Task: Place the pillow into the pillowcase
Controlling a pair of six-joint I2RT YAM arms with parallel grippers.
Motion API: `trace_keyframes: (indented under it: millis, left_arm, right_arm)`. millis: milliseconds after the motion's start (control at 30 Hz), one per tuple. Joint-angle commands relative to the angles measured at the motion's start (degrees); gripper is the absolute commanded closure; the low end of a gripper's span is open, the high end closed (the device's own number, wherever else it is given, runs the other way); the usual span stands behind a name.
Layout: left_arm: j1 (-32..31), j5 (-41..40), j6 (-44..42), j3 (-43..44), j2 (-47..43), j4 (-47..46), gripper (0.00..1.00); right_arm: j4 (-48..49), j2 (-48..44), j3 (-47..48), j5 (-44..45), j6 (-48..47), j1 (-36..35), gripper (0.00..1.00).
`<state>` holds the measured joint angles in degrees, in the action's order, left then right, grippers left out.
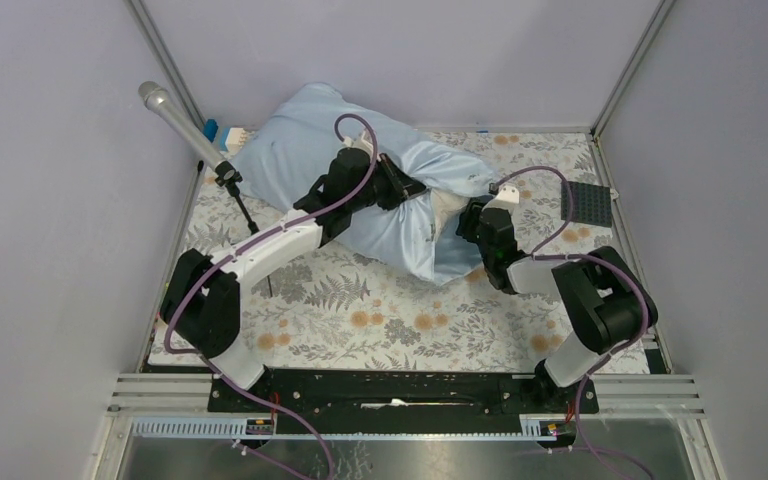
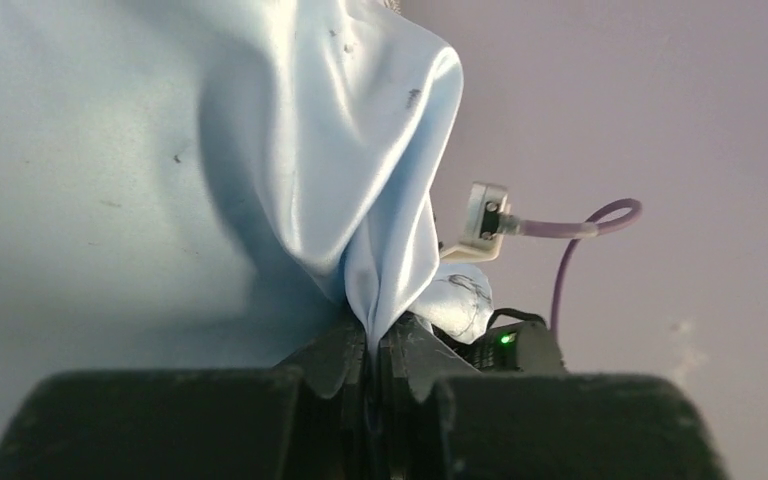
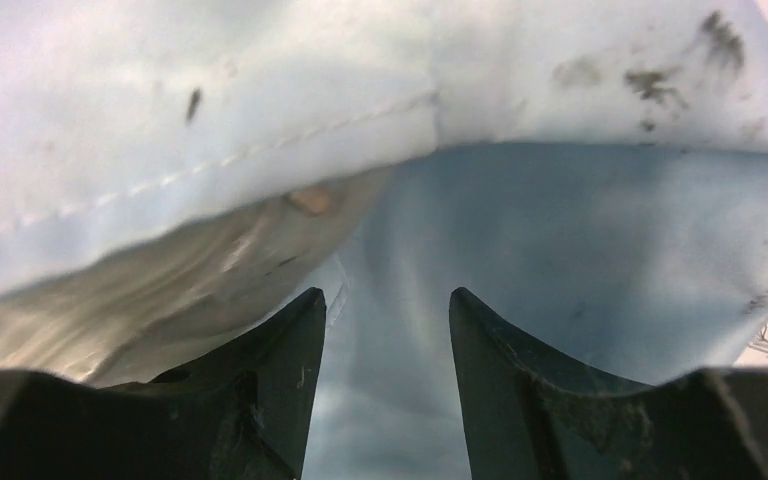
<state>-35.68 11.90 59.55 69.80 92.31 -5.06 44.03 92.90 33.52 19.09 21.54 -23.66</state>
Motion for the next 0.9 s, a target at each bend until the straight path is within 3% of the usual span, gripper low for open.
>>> trace_keyframes:
  millis: [0, 267, 367, 433, 500, 533, 567, 733, 767, 867]
  left_arm:
    - [0.6, 2.0, 3.1, 6.8, 0.5, -5.2, 1.00]
    - [0.6, 3.0, 3.9, 11.0, 0.7, -3.3, 1.00]
    - [0.6, 4.0, 1.7, 11.8, 1.7, 0.3, 1.00]
    - [-0.5, 4.6, -3.3, 14.1, 3.5, 5.5, 1.00]
    - [-2.6, 2.9, -10.1, 17.3, 5.6, 13.6, 0.99]
    - [-4.0, 0.1, -14.4, 19.6, 7.0, 17.8, 0.93]
    - [-5.6, -2.6, -18.2, 21.6, 8.1, 20.5, 0.84]
    - [-14.8, -19.5, -33.4, 29.7, 12.7, 28.8, 0.39]
    - [-16.3, -22.8, -34.7, 30.5, 13.4, 29.3, 0.26]
    - [-18.9, -30.6, -37.0, 33.7, 16.8, 31.5, 0.15]
  right_arm:
    - [8.2, 2.8, 1.5, 3.4, -5.9, -1.4, 0.43]
    - [3.1, 8.1, 7.5, 11.6, -6.6, -3.3, 0.38]
    - [2.7, 6.9, 6.7, 10.5, -4.4, -3.4, 0.39]
    - [-1.2, 5.8, 7.8, 7.2, -2.1, -3.3, 0.52]
    - [-2.4, 3.4, 7.0, 4.8, 2.1, -3.3, 0.86]
    - [-3.4, 1.7, 6.0, 4.8, 4.8, -3.2, 0.99]
    - [-4.6, 0.0, 5.1, 4.7, 7.0, -3.2, 1.00]
    - [-10.1, -8.4, 0.7, 1.1, 15.9, -2.3, 1.00]
    - [-12.6, -10.0, 0.5, 1.8, 18.0, -2.1, 1.00]
    - [-27.8, -15.1, 2.8, 7.7, 24.8, -0.7, 1.00]
